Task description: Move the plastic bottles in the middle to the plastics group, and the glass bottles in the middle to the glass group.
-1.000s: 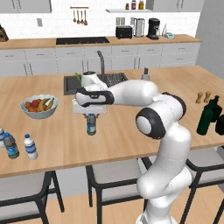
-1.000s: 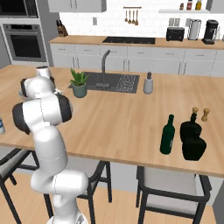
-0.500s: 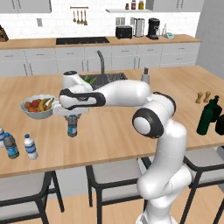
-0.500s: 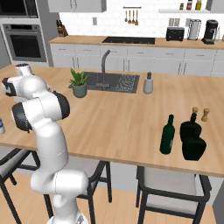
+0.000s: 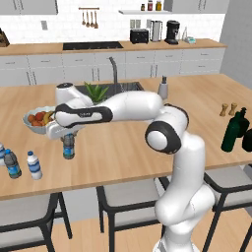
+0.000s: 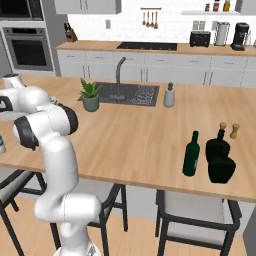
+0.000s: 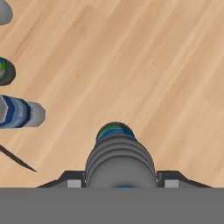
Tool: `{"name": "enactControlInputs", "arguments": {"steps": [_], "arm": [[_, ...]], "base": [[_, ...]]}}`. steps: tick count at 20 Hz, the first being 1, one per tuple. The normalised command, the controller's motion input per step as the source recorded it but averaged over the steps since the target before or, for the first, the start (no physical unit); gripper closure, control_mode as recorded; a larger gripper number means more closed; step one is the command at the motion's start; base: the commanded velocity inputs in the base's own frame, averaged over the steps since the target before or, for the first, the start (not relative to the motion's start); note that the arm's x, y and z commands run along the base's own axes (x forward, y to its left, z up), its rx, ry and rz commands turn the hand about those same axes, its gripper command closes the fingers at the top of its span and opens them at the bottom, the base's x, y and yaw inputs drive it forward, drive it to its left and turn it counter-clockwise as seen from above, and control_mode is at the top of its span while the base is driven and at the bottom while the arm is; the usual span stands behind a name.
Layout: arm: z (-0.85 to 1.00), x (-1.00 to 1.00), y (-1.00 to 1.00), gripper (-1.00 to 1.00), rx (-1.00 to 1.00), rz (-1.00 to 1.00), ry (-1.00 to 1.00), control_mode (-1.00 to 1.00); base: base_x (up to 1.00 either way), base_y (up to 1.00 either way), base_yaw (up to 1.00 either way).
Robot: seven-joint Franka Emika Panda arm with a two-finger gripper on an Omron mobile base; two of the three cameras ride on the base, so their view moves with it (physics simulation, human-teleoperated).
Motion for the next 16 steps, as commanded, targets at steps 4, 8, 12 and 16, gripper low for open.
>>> {"name": "enactControlInputs", "arguments": {"steps": [4,8,12,16], "arm": [[-0.08,0.02,0.42,1.0,0.03,0.17,-0.15,-1.0],[-0.21,-0.03,0.41,1.0,0.07,0.12,-0.04,-1.0],[-0.1,0.01,0.38,1.0,0.04,0.04,0.0,-1.0],[-0.18,0.04,0.37,1.0,0.01,0.0,0.0,-1.0]], "base": [[0.0,0.0,0.0],[0.0,0.0,0.0],[0.0,0.0,0.0],[0.0,0.0,0.0]]}}
